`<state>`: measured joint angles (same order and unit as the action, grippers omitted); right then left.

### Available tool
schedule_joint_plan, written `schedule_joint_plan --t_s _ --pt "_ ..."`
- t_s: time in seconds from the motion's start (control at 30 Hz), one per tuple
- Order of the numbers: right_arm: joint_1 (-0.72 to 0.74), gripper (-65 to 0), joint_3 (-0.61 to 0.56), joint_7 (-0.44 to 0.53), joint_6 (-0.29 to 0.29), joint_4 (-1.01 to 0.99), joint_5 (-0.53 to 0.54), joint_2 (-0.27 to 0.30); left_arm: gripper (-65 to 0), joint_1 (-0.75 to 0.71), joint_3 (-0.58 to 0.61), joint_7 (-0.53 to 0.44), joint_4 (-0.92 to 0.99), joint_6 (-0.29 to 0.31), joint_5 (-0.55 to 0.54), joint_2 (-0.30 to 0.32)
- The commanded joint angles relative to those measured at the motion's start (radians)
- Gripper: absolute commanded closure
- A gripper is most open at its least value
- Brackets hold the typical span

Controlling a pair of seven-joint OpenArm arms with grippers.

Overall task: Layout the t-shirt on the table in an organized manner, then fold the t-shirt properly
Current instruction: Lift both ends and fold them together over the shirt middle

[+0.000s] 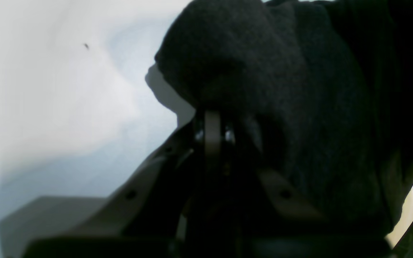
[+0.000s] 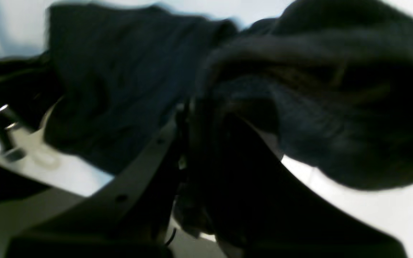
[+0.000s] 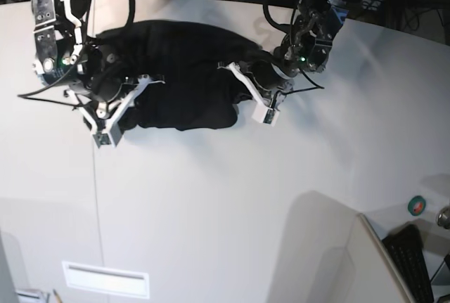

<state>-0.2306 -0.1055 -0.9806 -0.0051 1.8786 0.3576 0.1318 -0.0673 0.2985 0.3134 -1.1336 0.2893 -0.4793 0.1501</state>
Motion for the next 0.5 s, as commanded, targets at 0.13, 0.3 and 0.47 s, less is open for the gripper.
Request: schedule_joint_plan --t_s 0.13,0.3,0.47 --pt "0.006 0.0 -0.092 0.015 -0.006 0.023 0.01 -0.017 0.0 -0.009 0.005 0.051 0.0 -0.011 0.021 0.004" --pt "0.012 0.0 -0.109 0.013 -0.006 0.02 0.007 -0.088 0.0 -0.016 0.006 0.051 0.0 -0.011 0.021 0.004" --pt "0.061 0.0 -0.109 0.013 -0.006 -0.034 0.007 -0.106 0.0 -0.018 0.006 0.051 0.0 -0.011 0.021 0.007"
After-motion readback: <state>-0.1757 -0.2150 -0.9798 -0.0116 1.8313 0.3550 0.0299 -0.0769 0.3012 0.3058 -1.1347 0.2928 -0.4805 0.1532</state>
